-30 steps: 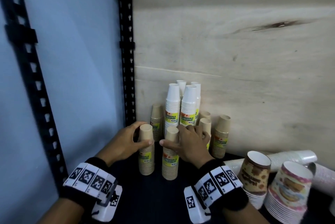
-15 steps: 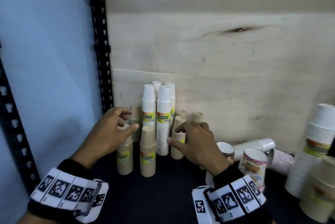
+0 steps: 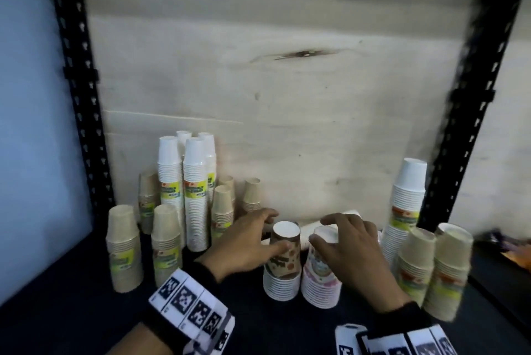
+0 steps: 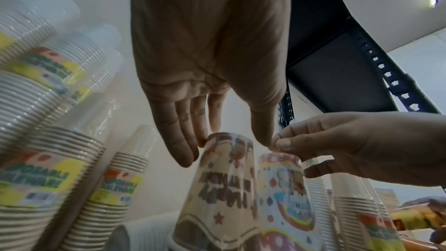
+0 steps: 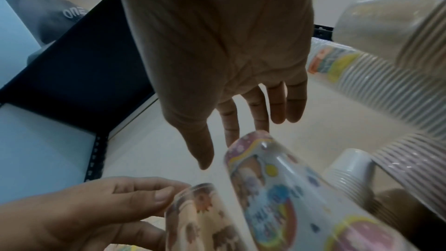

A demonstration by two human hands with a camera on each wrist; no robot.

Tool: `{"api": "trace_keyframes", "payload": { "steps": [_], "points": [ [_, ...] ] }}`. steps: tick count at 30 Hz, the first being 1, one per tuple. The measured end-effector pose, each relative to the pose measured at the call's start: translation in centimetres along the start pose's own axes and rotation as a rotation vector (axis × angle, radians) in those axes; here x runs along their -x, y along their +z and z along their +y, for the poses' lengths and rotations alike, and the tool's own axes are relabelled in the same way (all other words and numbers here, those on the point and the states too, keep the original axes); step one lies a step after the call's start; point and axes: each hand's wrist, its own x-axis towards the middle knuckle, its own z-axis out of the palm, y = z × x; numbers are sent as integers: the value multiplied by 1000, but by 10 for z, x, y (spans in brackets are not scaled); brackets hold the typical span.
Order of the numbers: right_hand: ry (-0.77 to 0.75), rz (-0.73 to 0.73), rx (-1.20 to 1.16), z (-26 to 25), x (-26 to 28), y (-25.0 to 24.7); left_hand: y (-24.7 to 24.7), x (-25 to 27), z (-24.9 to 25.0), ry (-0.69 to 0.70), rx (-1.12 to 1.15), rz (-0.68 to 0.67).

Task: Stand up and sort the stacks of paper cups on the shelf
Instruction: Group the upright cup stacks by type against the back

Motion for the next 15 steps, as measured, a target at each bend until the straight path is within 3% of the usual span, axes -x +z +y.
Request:
{"api": "trace_keyframes", "payload": {
  "steps": [6, 15],
  "points": [
    [10, -103, -77, 14, 6, 6, 19, -14, -2, 14, -62, 13],
    [-35, -121, -219, 8, 15, 3, 15, -9, -6, -1, -32, 30]
  ]
}}
